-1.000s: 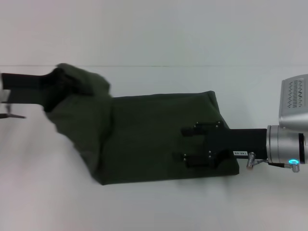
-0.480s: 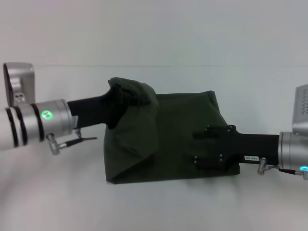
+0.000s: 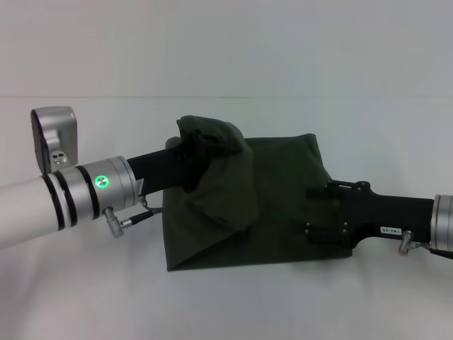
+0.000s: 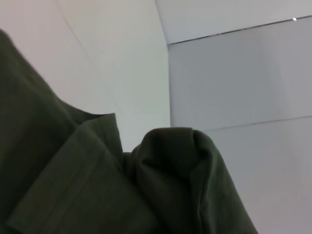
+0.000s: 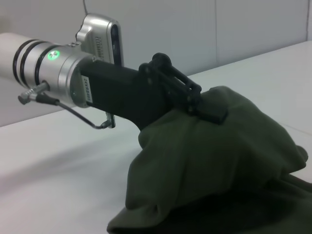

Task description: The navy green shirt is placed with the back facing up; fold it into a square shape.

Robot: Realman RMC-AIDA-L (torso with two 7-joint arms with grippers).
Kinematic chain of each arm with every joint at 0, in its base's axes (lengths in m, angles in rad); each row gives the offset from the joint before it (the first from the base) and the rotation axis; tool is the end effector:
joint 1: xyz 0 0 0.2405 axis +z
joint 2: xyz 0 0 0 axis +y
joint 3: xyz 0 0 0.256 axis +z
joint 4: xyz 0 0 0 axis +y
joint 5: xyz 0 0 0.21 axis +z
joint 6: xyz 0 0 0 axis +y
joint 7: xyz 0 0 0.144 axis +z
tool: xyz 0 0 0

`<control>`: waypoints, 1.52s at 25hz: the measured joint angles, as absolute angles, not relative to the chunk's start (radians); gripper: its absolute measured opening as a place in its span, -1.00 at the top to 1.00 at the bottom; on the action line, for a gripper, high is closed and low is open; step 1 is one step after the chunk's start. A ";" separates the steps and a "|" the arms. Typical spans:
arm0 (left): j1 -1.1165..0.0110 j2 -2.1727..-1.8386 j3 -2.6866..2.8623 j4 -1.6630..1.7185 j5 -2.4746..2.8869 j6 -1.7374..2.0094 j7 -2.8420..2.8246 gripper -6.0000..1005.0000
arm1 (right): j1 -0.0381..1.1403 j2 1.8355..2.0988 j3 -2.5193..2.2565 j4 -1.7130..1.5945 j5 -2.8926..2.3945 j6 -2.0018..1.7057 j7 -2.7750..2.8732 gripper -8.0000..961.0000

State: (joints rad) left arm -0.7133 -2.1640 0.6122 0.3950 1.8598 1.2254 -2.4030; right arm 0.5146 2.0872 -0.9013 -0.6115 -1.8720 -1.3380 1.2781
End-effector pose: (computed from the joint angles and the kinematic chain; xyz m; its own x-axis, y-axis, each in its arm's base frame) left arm -0.2166 0.3765 -0.0629 -0.2392 0.8611 0.4486 0.8666 -0.0190 0.4986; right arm 0.2640 0.3398 -0.0303 0.8542 -0.2795 -0.4384 -0.4127 -0.8773 -0.2449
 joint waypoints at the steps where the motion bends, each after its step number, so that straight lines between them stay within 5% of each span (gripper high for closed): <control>1: -0.716 -2.164 0.613 0.387 1.856 1.217 -2.399 0.72 | 0.513 2.087 -0.899 -0.612 -1.873 -1.338 1.278 -0.66; 12: -0.749 -2.172 0.613 0.272 1.756 1.185 -2.183 0.71 | 0.475 2.087 -0.833 -0.618 -1.876 -1.331 1.275 -0.66; 29: -0.730 -2.158 0.679 0.320 1.731 1.328 -2.123 -0.61 | 0.397 2.084 -0.518 -0.619 -1.870 -1.351 1.347 -0.66; 38: -0.583 -2.105 0.811 0.458 1.732 1.410 -1.925 -0.84 | 0.433 2.049 -0.597 -0.678 -1.880 -1.534 1.524 -0.66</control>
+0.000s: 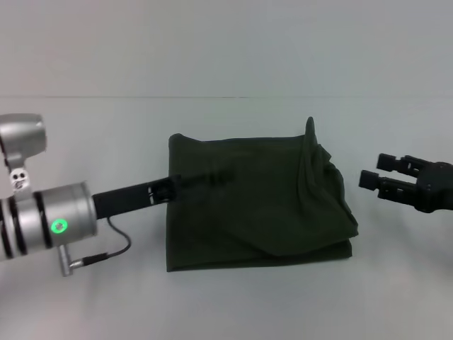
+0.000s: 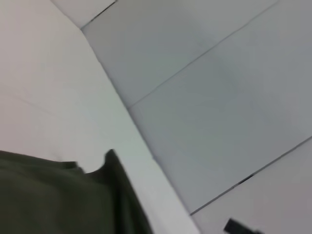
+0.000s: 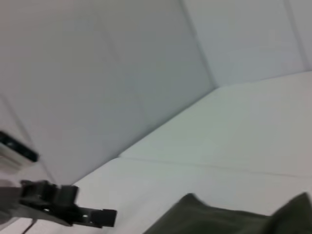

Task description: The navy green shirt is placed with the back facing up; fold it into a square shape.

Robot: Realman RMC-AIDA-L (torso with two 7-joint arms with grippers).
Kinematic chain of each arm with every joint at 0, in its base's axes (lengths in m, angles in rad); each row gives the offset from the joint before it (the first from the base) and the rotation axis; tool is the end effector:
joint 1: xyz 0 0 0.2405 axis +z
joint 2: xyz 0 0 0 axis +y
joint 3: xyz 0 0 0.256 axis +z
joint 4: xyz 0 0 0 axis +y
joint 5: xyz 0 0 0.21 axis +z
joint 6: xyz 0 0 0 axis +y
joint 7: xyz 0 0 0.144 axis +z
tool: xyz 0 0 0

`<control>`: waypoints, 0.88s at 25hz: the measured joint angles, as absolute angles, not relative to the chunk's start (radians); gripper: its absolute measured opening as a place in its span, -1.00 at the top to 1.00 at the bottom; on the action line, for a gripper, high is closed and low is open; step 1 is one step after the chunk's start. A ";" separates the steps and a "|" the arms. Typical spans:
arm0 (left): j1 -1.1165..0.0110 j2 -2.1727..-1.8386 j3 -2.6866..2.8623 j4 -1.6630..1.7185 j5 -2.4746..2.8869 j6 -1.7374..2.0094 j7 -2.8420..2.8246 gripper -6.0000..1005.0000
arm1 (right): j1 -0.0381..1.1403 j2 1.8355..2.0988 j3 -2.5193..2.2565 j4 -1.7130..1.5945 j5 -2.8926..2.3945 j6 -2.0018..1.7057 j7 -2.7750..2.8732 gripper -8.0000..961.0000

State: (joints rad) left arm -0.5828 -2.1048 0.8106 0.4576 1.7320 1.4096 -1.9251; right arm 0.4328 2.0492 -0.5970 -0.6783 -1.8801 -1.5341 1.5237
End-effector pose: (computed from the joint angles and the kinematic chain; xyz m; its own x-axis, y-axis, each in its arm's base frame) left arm -0.2364 0.3432 -0.0399 0.2466 0.7754 0.5813 0.8252 -0.4825 0.2936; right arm 0.2949 0.3237 0.0386 0.6102 -0.4369 -0.6610 -0.6836 -0.7120 -0.1605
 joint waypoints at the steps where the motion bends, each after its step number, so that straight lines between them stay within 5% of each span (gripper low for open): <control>1: -0.572 -2.093 0.823 0.458 1.732 1.415 -1.900 -0.86 | 0.439 2.049 -0.617 -0.694 -1.887 -1.532 1.566 -0.66; 7: -0.499 -2.052 0.870 0.487 1.733 1.479 -1.701 -0.88 | 0.529 2.043 -0.682 -0.733 -2.038 -1.473 1.887 -0.66; 22: -0.448 -2.058 0.879 0.552 1.769 1.544 -1.400 -0.88 | 0.668 2.047 -0.762 -0.681 -2.230 -1.322 2.230 -0.66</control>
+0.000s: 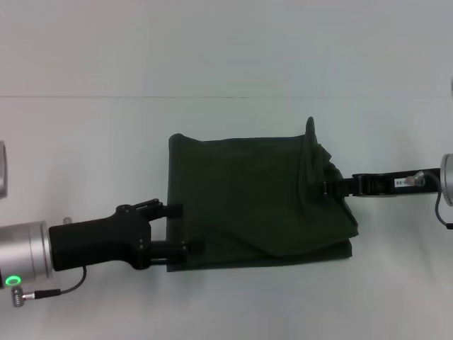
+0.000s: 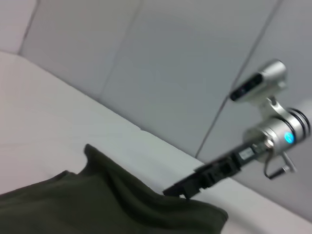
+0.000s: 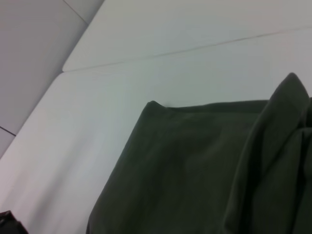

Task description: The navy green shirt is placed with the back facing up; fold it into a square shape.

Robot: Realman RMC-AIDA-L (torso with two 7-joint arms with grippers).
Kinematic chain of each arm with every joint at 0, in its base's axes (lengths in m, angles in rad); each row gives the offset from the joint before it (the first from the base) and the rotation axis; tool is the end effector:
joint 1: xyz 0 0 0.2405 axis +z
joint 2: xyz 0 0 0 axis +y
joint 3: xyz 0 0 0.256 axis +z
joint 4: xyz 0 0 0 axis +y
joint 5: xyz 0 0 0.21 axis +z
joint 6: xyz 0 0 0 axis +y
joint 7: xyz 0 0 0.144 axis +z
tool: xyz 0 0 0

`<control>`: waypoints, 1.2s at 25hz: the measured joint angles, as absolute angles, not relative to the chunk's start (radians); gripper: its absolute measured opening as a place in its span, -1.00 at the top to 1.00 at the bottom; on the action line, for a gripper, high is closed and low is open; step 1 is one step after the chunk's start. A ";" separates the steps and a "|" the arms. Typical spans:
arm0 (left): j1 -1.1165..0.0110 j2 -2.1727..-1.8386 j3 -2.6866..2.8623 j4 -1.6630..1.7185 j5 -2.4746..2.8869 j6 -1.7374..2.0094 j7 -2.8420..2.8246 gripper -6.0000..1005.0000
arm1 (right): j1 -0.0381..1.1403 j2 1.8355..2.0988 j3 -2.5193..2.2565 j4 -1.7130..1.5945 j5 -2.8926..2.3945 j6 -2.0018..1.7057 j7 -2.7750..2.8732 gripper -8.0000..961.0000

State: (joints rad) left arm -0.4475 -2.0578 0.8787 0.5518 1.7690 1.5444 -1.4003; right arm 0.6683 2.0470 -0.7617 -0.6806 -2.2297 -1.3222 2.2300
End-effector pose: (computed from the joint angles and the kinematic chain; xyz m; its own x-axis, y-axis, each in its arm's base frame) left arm -0.2704 0.3048 -0.0179 0.6844 0.4381 0.5829 0.5497 -0.8352 -0.0177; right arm 0.2575 0.3825 0.0000 0.4029 -0.8369 -0.3704 -0.9109 -0.4060 -0.0736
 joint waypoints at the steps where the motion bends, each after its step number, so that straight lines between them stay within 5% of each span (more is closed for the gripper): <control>1: -0.447 -2.059 0.878 0.552 1.775 1.547 -1.378 -0.87 | 0.673 2.048 -0.762 -0.676 -2.231 -1.316 2.230 -0.66; 16: -0.445 -2.064 0.879 0.548 1.786 1.531 -1.350 -0.87 | 0.685 2.055 -0.829 -0.672 -2.234 -1.245 2.227 -0.06; 25: -0.445 -2.070 0.879 0.550 1.786 1.522 -1.347 -0.87 | 0.689 2.055 -0.829 -0.672 -2.233 -1.241 2.229 0.87; 30: -0.447 -2.071 0.879 0.550 1.785 1.520 -1.346 -0.87 | 0.687 2.054 -0.823 -0.672 -2.231 -1.240 2.229 0.93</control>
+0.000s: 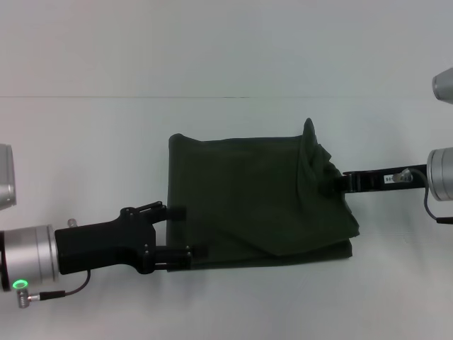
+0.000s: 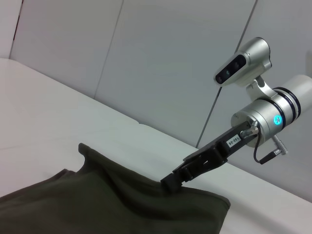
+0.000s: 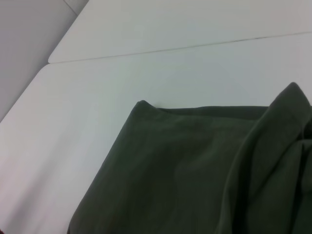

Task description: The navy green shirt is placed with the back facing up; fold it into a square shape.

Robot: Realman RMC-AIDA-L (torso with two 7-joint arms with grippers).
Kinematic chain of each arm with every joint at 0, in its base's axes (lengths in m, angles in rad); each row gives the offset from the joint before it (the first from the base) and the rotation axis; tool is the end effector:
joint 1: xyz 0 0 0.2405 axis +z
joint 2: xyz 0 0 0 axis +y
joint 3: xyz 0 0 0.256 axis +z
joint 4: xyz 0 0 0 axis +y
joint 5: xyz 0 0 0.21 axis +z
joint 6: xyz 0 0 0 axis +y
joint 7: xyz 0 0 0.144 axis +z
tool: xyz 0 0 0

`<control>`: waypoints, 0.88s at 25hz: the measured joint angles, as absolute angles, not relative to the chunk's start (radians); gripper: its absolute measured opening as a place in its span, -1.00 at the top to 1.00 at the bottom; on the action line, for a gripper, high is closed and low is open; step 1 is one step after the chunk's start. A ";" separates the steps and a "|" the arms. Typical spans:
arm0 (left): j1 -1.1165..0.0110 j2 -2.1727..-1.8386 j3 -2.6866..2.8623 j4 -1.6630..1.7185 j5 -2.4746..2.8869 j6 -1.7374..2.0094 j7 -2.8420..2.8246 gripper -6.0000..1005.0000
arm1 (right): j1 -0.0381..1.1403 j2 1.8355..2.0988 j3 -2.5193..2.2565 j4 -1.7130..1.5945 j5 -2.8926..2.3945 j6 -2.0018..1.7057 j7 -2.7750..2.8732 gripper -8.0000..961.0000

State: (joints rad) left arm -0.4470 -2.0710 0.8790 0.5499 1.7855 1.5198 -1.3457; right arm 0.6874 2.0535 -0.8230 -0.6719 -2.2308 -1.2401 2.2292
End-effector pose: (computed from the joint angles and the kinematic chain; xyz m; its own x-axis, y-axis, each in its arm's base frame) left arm -0.2713 0.3042 -0.0248 0.7159 0.4038 0.5696 0.5227 -0.8508 -0.0538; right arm 0.2528 0.3918 -0.0087 0.4449 -0.8194 -0.3614 -0.8946 -0.4256 -0.1363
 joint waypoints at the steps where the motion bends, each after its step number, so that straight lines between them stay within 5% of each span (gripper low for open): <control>1: -0.447 -2.071 0.879 0.549 1.785 1.519 -1.346 -0.87 | 0.686 2.053 -0.820 -0.672 -2.230 -1.240 2.230 0.94; 22: -0.446 -2.083 0.879 0.545 1.785 1.504 -1.342 -0.87 | 0.616 2.049 -0.612 -0.582 -2.193 -1.241 2.220 0.93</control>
